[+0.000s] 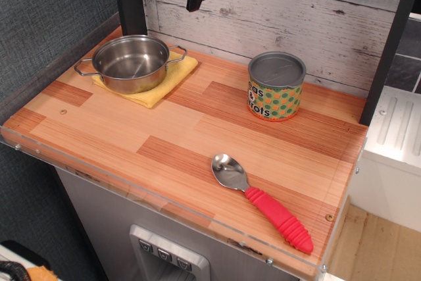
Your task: Move the red spoon to the bottom left corner.
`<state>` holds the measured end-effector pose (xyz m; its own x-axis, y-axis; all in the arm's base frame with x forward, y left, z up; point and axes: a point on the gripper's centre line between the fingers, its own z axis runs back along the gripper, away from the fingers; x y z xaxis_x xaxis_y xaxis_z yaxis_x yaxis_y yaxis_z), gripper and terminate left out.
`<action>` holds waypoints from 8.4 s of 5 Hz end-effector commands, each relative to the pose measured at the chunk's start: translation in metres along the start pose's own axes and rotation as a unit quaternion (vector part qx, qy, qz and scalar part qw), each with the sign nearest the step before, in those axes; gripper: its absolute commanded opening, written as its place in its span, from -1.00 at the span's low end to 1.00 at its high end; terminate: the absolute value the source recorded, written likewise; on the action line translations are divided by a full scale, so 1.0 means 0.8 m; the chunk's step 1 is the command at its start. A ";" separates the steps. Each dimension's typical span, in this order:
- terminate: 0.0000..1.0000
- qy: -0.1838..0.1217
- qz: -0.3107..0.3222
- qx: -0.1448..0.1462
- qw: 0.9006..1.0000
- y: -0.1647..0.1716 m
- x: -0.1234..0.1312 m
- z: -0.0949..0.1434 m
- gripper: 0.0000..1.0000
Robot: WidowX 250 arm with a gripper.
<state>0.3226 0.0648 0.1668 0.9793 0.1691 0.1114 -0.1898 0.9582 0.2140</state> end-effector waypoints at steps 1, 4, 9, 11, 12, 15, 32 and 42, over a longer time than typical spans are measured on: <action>-1.00 0.000 0.000 0.000 1.000 0.000 0.000 0.000 1.00; -1.00 0.011 0.125 -0.019 0.992 -0.081 -0.063 -0.008 1.00; -1.00 0.003 0.434 -0.040 0.900 -0.186 -0.123 -0.061 1.00; -1.00 0.006 0.429 -0.075 0.900 -0.195 -0.119 -0.086 1.00; -1.00 0.001 0.422 -0.073 0.904 -0.200 -0.120 -0.099 1.00; -1.00 0.040 0.428 -0.082 0.899 -0.206 -0.126 -0.132 1.00; -1.00 0.021 0.445 0.007 0.895 0.112 -0.086 -0.186 -1.00; -1.00 0.015 0.310 -0.019 0.950 0.101 -0.063 -0.084 1.00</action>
<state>0.2518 0.1504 0.0910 0.6883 0.7164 0.1142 -0.7254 0.6810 0.1004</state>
